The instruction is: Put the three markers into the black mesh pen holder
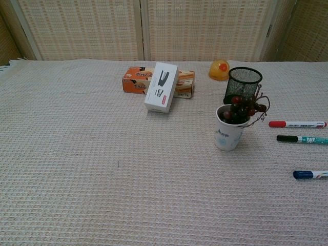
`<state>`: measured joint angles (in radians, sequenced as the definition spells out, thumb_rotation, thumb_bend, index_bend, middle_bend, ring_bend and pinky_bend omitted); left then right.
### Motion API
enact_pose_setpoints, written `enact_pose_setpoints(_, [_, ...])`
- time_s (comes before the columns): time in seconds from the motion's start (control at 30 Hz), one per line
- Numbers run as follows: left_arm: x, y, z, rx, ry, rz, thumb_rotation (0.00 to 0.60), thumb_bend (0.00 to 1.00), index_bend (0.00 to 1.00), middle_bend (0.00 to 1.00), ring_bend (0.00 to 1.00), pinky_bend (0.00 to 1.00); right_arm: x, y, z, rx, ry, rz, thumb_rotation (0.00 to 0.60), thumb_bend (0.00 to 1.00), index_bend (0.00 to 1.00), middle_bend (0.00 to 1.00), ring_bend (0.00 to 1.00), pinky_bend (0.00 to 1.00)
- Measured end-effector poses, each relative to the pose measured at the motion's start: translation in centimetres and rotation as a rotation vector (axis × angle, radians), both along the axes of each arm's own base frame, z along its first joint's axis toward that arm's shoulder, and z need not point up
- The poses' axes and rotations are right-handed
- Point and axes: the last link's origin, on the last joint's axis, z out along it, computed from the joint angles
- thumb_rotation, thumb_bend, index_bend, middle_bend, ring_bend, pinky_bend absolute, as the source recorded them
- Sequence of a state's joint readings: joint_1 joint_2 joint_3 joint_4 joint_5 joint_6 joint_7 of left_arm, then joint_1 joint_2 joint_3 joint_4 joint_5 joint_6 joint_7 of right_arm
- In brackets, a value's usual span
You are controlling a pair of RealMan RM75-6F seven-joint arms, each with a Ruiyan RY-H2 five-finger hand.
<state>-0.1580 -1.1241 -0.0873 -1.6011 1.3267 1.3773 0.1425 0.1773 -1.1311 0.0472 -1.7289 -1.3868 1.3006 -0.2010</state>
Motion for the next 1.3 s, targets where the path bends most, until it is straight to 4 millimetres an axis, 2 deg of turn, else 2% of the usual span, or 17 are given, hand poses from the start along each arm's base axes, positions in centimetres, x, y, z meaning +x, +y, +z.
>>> enact_pose_setpoints(0.17, [0.2,-0.1,0.3,0.007,-0.01,-0.006,0.6,0.32,0.0,0.0,0.0,0.03,0.4,0.1,-0.6,0.029,-0.01,0.016,0.6,0.0,0.04,0.0,0.0,0.0])
enact_pose_setpoints(0.33, [0.2,-0.1,0.3,0.001,-0.016,-0.007,0.6,0.32,0.0,0.0,0.0,0.03,1.2,0.0,-1.6,0.076,-0.018,0.037,0.6,0.0,0.21,0.0,0.0,0.0])
enact_pose_setpoints(0.4, [0.2,-0.1,0.3,0.001,-0.017,-0.007,0.6,0.32,0.0,0.0,0.0,0.03,1.5,-0.2,-2.1,0.103,-0.014,0.044,0.6,0.0,0.22,0.0,0.0,0.0])
enact_pose_setpoints(0.67, [0.2,-0.2,0.3,0.003,-0.015,-0.01,0.6,0.32,0.0,0.0,0.0,0.03,2.1,-1.1,-4.8,0.236,0.064,0.04,0.6,0.0,0.23,0.0,0.0,0.0])
enact_pose_setpoints(0.87, [0.2,-0.1,0.1,-0.004,-0.01,-0.009,0.6,0.32,0.0,0.0,0.0,0.03,1.2,-2.1,-5.9,0.295,0.127,0.002,0.6,0.0,0.23,0.0,0.0,0.0])
enact_pose_setpoints(0.97, [0.2,-0.1,0.1,-0.001,-0.01,-0.01,0.6,0.32,0.0,0.0,0.0,0.03,0.7,-2.6,-6.5,0.314,0.139,-0.008,0.6,0.02,0.26,0.0,0.0,0.0])
enact_pose_setpoints(1.13, [0.2,-0.2,0.4,0.009,-0.011,-0.007,0.6,0.32,0.0,0.0,0.0,0.03,0.5,-3.2,-7.8,0.359,0.143,-0.003,0.6,0.11,0.37,0.0,0.0,0.0])
enact_pose_setpoints(1.3, [0.2,-0.2,0.5,0.014,-0.011,-0.007,0.6,0.32,0.0,0.0,0.0,0.03,0.4,-3.7,-8.7,0.372,0.137,0.001,0.6,0.15,0.46,0.0,0.0,0.0])
